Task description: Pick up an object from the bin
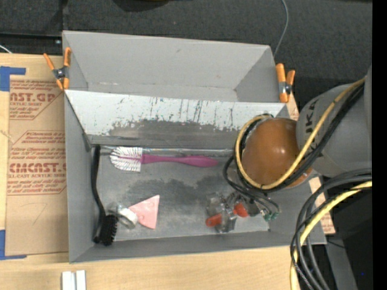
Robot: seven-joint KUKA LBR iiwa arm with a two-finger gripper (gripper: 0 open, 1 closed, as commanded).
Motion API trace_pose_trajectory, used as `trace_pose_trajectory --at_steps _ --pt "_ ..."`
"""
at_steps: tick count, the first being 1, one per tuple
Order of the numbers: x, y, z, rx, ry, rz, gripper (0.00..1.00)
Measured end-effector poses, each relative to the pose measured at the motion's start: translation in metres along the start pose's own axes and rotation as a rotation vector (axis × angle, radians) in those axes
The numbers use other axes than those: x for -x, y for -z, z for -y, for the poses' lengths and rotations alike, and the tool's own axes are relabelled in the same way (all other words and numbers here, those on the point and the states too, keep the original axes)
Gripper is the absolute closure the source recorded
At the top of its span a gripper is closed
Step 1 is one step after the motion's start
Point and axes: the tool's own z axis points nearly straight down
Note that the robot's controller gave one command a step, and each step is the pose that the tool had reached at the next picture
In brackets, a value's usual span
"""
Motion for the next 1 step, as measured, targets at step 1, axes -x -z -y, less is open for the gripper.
trace_pose_trajectory --at_steps 1 --pt "0.0 0.0 0.0 0.0 0.0 0.0 1.0"
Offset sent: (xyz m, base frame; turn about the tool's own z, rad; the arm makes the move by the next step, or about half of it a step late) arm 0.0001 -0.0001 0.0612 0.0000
